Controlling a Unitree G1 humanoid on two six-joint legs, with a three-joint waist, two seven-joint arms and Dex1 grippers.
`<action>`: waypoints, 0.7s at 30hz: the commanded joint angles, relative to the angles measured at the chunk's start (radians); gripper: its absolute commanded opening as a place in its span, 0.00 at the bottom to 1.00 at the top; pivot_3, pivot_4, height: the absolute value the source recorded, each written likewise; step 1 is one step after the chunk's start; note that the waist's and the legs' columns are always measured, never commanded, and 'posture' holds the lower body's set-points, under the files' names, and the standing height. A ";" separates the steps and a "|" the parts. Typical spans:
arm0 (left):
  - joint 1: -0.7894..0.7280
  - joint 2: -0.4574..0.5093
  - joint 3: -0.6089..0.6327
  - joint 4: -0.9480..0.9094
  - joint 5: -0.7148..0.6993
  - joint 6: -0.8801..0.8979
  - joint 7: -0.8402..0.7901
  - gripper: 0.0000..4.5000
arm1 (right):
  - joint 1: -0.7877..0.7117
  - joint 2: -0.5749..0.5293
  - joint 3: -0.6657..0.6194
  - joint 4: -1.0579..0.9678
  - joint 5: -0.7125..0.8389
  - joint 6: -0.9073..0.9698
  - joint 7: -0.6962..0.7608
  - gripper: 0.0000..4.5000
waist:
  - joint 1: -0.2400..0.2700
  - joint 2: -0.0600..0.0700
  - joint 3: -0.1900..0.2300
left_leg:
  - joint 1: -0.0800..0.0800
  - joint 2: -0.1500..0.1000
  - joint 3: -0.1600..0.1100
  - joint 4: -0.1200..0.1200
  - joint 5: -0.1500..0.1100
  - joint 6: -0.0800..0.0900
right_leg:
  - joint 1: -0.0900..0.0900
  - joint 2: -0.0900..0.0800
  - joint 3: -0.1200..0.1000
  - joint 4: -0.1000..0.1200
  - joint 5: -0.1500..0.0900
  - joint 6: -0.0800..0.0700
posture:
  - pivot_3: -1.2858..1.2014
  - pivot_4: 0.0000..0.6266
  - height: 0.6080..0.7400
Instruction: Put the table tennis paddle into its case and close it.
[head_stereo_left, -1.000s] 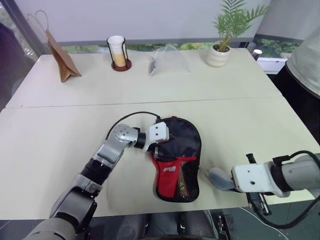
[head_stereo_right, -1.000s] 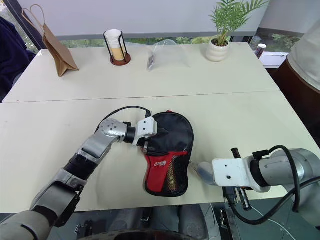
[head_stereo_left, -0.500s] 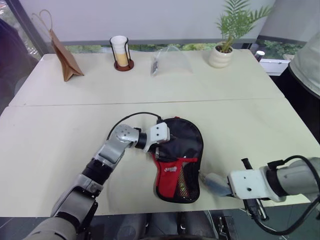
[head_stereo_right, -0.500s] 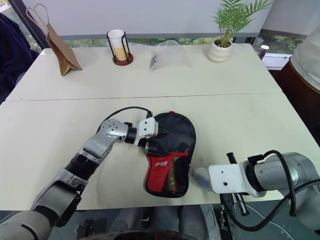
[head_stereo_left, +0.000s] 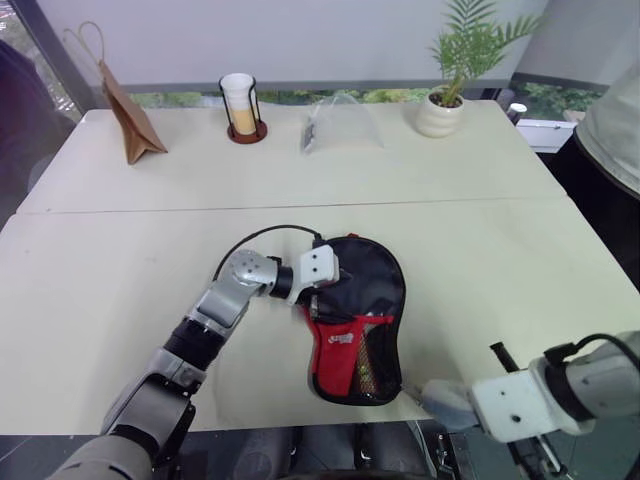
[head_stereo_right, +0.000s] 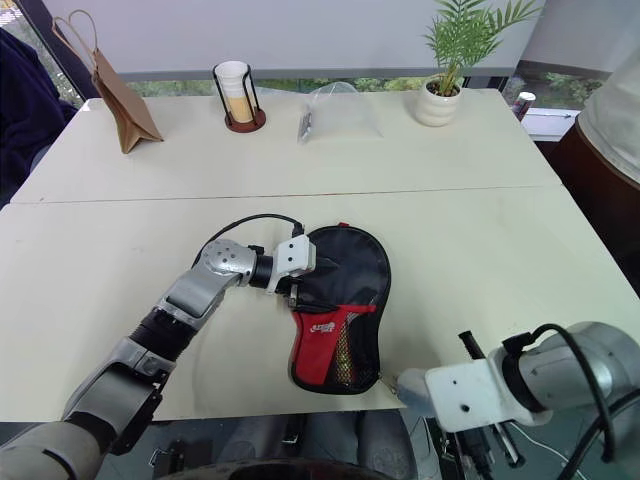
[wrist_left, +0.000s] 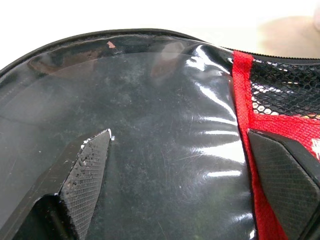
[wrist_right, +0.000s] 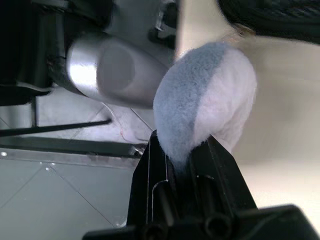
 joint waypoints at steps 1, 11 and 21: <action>0.022 0.036 -0.021 0.089 0.072 0.025 0.038 1.00 | -0.106 -0.042 -0.005 0.070 0.027 0.011 0.010 0.00 | -0.001 0.000 0.000 | 0.000 0.000 0.000 0.000 0.000 0.000 | 0.000 0.000 0.000 0.000 0.000 0.000 | 0.52 0.24 0.95; 0.006 0.032 -0.009 0.105 0.072 -0.001 0.061 1.00 | -0.501 0.032 0.336 0.260 -0.027 0.016 -0.043 0.38 | -0.002 0.000 0.000 | 0.000 0.000 0.000 -0.001 0.000 0.000 | -0.001 -0.001 0.000 -0.001 0.000 -0.001 | 0.52 0.24 0.95; -0.010 0.038 0.188 -0.058 -0.172 0.192 0.033 1.00 | -0.798 0.015 0.255 0.441 0.110 0.152 0.015 0.93 | -0.004 0.002 0.004 | -0.006 0.000 0.001 -0.001 0.002 0.003 | -0.010 0.000 0.000 0.001 0.003 -0.004 | 0.52 0.24 0.95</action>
